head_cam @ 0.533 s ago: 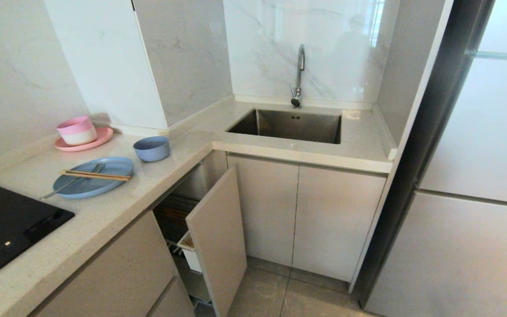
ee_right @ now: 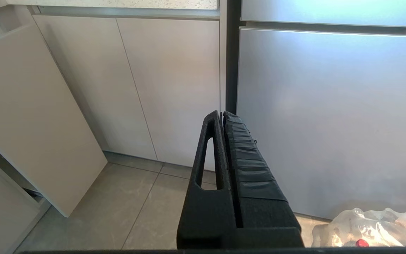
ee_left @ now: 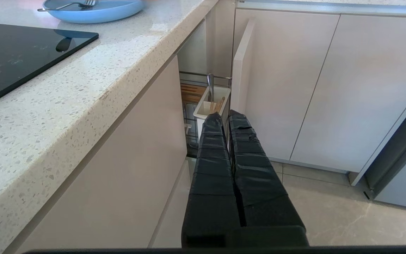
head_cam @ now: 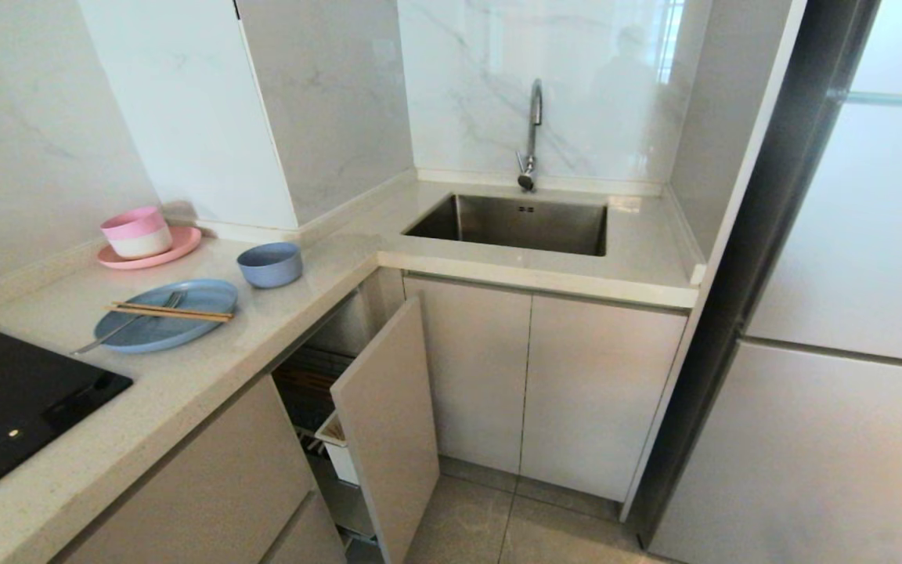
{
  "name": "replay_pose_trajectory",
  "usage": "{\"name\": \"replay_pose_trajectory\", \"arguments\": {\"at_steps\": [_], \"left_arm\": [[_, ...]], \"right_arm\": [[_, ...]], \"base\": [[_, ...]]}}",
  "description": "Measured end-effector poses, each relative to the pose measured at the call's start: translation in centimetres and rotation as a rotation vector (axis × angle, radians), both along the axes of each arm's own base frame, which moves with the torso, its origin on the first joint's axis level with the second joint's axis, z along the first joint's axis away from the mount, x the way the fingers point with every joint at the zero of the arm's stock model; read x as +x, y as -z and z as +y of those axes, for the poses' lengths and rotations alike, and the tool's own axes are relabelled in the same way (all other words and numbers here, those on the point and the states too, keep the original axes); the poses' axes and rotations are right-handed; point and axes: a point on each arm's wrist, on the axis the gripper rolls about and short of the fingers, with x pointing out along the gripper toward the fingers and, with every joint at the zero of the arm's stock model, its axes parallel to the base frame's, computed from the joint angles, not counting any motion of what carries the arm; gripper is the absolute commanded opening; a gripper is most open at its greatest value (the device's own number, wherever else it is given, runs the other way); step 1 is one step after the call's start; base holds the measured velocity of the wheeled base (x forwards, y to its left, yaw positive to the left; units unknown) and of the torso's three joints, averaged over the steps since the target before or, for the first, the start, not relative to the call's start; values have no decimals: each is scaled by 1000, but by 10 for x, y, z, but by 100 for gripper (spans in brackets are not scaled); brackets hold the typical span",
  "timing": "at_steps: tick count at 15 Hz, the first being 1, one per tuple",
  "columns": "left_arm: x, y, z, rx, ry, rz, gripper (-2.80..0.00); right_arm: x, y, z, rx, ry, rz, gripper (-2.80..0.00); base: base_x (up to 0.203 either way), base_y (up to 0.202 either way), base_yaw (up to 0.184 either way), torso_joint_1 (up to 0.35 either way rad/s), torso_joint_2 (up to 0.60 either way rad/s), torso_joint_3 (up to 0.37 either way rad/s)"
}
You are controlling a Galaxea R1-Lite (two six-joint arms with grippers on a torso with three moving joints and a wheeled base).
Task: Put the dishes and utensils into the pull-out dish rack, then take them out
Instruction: Open the cupboard
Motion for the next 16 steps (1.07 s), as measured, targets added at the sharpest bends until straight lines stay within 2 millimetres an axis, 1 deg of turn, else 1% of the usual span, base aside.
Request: {"name": "replay_pose_trajectory", "arguments": {"at_steps": [5, 6, 7, 9, 11, 12, 14, 16], "left_arm": [[0, -2, 0, 36, 1, -10, -280], [-2, -7, 0, 39, -1, -28, -280], [-6, -19, 0, 40, -8, -56, -280], [-20, -55, 1, 47, -53, -102, -280], [-38, -103, 2, 56, -100, -138, -280], [-44, -126, 2, 58, -114, -153, -280], [-41, -180, 3, 51, -135, -209, -280], [-26, -232, 3, 41, -151, -277, -280]], "right_arm": [[0, 0, 0, 0, 0, 0, -280], [0, 0, 0, 0, 0, 0, -280], [0, 0, 0, 0, 0, 0, -280], [0, 0, 0, 0, 0, 0, -280], [0, 0, 0, 0, 0, 0, -280], [0, 0, 0, 0, 0, 0, -280], [0, 0, 0, 0, 0, 0, -280], [0, 0, 0, 0, 0, 0, -280]], "base": [[0, 0, 0, 0, 0, 0], [0, 0, 0, 0, 0, 0], [0, 0, 0, 0, 0, 0], [0, 0, 0, 0, 0, 0], [0, 0, 0, 0, 0, 0], [0, 0, 0, 0, 0, 0], [0, 0, 0, 0, 0, 0], [0, 0, 0, 0, 0, 0]]}}
